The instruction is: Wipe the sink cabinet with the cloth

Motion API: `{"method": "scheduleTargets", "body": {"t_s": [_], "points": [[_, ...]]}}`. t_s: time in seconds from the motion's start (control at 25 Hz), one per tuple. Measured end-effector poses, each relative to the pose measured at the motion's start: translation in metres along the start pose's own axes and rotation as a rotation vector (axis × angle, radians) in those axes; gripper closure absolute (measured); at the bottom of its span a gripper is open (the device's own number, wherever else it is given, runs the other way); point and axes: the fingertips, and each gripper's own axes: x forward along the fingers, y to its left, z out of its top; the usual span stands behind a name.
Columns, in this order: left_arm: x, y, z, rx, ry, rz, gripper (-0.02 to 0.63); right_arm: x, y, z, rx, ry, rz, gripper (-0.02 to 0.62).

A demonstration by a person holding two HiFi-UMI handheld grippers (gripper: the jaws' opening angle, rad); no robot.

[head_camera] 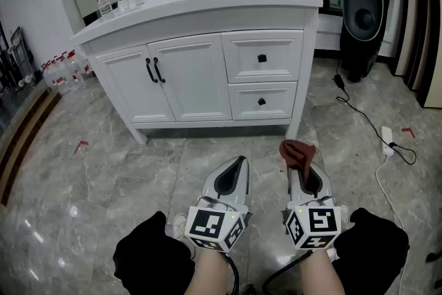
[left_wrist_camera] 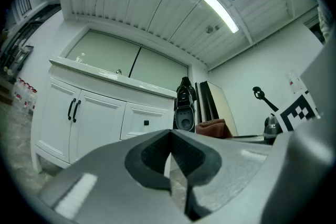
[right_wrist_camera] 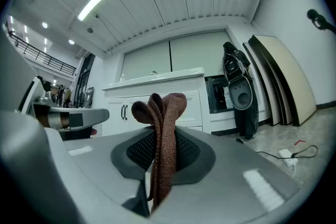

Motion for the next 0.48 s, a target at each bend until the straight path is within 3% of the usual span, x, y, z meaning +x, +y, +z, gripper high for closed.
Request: {"method": "scheduleTargets", "body": {"t_s": [0.48], "points": [[-0.0009, 0.0009, 0.001, 0.008, -0.006, 0.011, 0.606, 0.0001, -0.004, -0.0063, 0.047, 0.016, -0.016, 0.514]]}}
